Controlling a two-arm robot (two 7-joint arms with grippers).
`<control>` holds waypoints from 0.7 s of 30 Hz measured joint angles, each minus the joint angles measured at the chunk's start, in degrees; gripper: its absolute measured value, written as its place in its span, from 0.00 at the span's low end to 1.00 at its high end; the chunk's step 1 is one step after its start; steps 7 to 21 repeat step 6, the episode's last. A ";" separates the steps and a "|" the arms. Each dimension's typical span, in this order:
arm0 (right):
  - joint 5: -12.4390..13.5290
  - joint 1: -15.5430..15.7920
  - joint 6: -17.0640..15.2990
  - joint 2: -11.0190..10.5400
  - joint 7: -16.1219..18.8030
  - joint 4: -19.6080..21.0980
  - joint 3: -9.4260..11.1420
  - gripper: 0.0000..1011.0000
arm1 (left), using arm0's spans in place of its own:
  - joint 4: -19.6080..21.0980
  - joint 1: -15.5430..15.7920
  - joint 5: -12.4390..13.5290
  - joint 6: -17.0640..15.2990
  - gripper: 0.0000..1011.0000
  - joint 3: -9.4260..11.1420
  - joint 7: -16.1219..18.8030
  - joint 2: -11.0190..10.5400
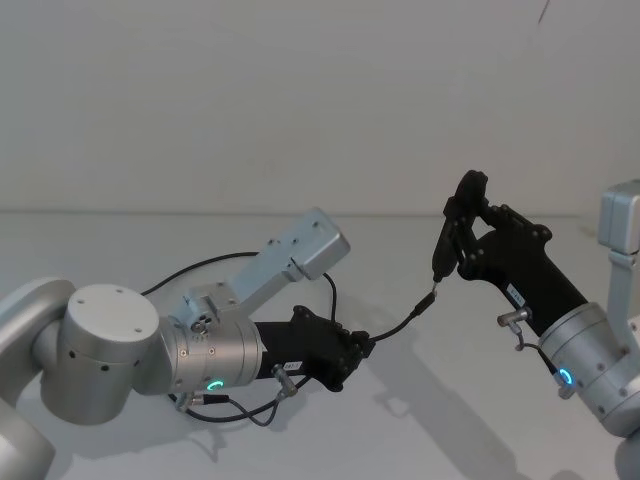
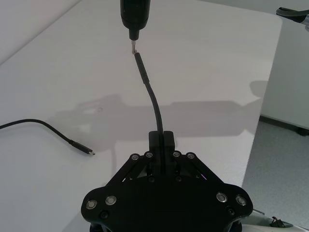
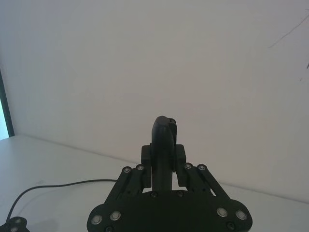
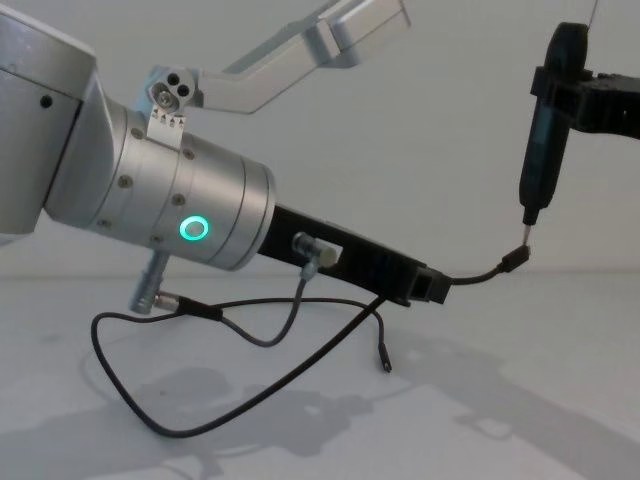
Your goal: Pick up the data cable with the one hand.
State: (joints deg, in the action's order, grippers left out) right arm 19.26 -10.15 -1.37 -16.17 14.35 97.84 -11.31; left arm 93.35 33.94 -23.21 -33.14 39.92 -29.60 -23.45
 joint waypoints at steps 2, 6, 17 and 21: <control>-0.02 -0.01 -0.02 -0.01 0.01 0.02 -0.01 0.28 | 0.01 0.00 0.00 0.00 0.04 0.00 0.00 0.00; -0.04 -0.02 -0.05 -0.03 0.03 0.04 -0.02 0.28 | 0.01 0.00 0.00 0.00 0.04 0.00 0.00 0.00; -0.04 -0.02 -0.05 -0.03 0.03 0.04 -0.02 0.28 | 0.01 0.00 0.00 0.00 0.04 0.00 0.00 0.00; -0.04 -0.02 -0.05 -0.03 0.03 0.04 -0.02 0.28 | 0.01 0.00 0.00 0.00 0.04 0.00 0.00 0.00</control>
